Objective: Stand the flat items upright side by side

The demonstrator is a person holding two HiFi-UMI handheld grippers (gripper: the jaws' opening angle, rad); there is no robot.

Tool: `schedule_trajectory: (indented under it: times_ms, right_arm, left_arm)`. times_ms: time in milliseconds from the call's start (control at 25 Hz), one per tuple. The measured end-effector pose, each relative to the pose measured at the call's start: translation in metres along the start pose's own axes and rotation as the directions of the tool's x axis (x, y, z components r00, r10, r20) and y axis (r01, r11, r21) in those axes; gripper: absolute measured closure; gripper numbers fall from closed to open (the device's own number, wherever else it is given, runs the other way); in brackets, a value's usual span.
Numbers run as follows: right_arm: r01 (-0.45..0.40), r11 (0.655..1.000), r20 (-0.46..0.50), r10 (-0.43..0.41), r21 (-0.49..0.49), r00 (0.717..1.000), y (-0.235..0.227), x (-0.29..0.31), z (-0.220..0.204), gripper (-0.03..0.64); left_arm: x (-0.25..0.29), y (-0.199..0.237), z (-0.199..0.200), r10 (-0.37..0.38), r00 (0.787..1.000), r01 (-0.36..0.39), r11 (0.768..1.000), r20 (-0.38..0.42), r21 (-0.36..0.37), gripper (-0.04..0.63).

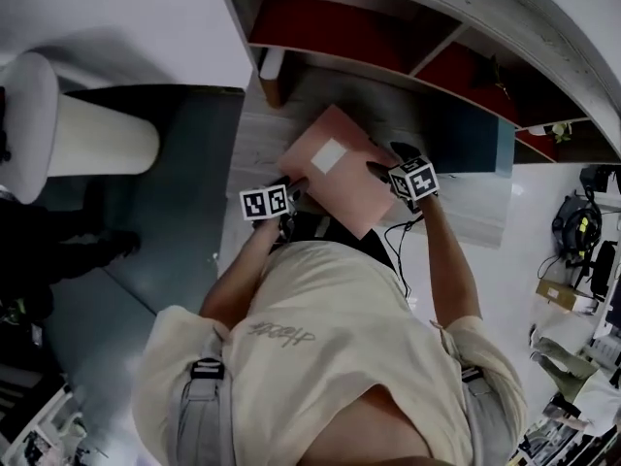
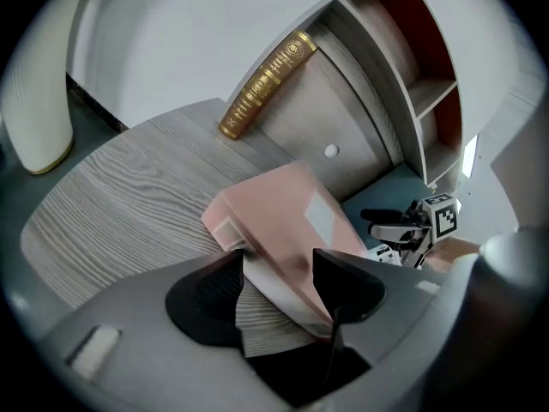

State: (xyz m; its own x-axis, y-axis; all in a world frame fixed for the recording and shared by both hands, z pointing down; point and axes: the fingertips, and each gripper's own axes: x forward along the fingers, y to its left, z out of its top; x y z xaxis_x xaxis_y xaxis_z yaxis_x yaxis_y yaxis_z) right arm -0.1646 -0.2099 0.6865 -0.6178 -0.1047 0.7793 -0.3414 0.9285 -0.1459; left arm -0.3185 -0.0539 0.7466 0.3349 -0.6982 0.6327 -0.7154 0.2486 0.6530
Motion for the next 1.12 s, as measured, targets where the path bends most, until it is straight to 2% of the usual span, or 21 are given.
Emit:
schedule_trajectory:
  times_ms: [280, 520, 720, 880, 1120]
  right_arm:
    - [-0.198, 0.978, -0.099, 0.192, -0.064, 0.976, -0.008, 0.027, 0.006, 0.239]
    - [-0.390, 0.918, -0.171, 0.374, -0.071, 0.911, 0.002, 0.061, -0.003, 0.238]
    - [-0.450, 0.892, -0.196, 0.435, -0.038, 0.879, 0.008, 0.068, -0.002, 0.216]
    - [-0.479, 0.877, -0.227, 0.473, 0.033, 0.851, 0.007, 0.078, -0.011, 0.188]
    - [-0.499, 0.866, -0.208, 0.492, 0.023, 0.845, 0.012, 0.072, -0.008, 0.189]
  left_arm:
    - [0.006, -0.005, -0.007, 0.027, 0.998, -0.017, 0.984, 0.056, -0.178, 0.323]
    - [0.011, -0.016, -0.017, 0.046, 0.992, -0.014, 0.966, 0.119, -0.257, 0.299]
    - [0.014, -0.012, -0.024, 0.079, 0.984, -0.025, 0.946, 0.157, -0.322, 0.287]
    - [0.020, -0.011, -0.026, 0.045, 0.983, 0.032, 0.913, 0.179, -0.407, 0.276]
    - [0.012, -0.018, -0.028, 0.049, 0.980, 0.034, 0.915, 0.193, -0.403, 0.287]
